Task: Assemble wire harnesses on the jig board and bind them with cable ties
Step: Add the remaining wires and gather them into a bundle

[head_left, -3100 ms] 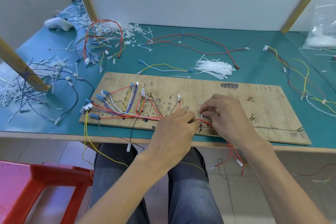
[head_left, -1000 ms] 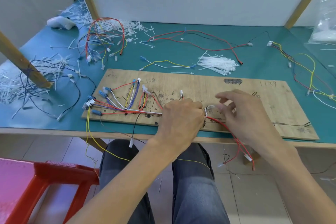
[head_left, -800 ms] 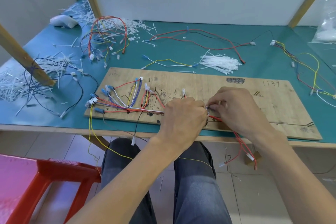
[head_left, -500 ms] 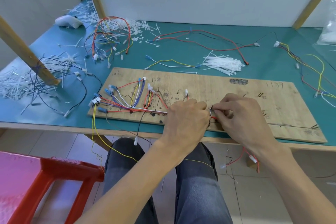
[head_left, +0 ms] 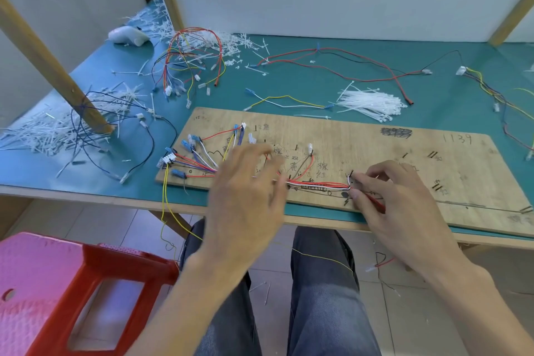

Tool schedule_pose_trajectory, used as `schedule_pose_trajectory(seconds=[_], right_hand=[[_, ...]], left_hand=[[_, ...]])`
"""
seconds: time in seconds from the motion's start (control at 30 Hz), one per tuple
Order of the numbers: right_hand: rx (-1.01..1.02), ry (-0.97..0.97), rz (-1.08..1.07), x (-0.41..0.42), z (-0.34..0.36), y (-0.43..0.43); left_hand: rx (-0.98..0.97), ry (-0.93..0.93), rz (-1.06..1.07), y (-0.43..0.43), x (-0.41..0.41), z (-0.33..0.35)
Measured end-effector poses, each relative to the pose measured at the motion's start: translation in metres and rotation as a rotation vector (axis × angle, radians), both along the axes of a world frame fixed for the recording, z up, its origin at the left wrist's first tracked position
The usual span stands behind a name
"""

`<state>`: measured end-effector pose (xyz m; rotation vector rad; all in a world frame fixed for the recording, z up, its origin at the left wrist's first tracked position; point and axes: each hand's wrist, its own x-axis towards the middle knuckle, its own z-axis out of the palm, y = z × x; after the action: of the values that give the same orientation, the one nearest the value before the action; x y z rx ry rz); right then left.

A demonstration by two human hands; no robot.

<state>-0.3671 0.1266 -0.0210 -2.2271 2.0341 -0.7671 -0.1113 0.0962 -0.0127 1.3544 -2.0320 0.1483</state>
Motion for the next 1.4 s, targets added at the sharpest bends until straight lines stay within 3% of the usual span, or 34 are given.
schedule_pose_trajectory(seconds=[0.1, 0.3, 0.73, 0.83, 0.97, 1.17, 1.4], right_hand=[[-0.022, -0.055, -0.051, 0.002, -0.003, 0.004], [-0.058, -0.199, -0.121, 0.008, -0.004, 0.008], [-0.042, -0.071, -0.133, 0.009, -0.001, 0.007], [-0.056, -0.122, -0.177, 0.013, -0.001, 0.012], [-0.127, -0.162, -0.139, 0.028, 0.003, 0.022], [-0.059, -0.122, -0.026, 0.021, -0.004, 0.028], [-0.119, -0.2, 0.024, 0.014, -0.019, 0.019]], left_hand=[[0.083, -0.043, 0.141, 0.001, 0.037, -0.014], [0.08, -0.122, 0.11, 0.006, 0.05, -0.034], [0.082, -0.325, 0.122, 0.009, 0.058, -0.034], [0.126, -0.29, 0.079, 0.012, 0.062, -0.033], [0.152, -0.112, 0.048, 0.018, 0.066, -0.031], [0.079, 0.189, 0.296, 0.023, 0.112, -0.035], [0.079, 0.091, 0.327, 0.007, 0.124, -0.035]])
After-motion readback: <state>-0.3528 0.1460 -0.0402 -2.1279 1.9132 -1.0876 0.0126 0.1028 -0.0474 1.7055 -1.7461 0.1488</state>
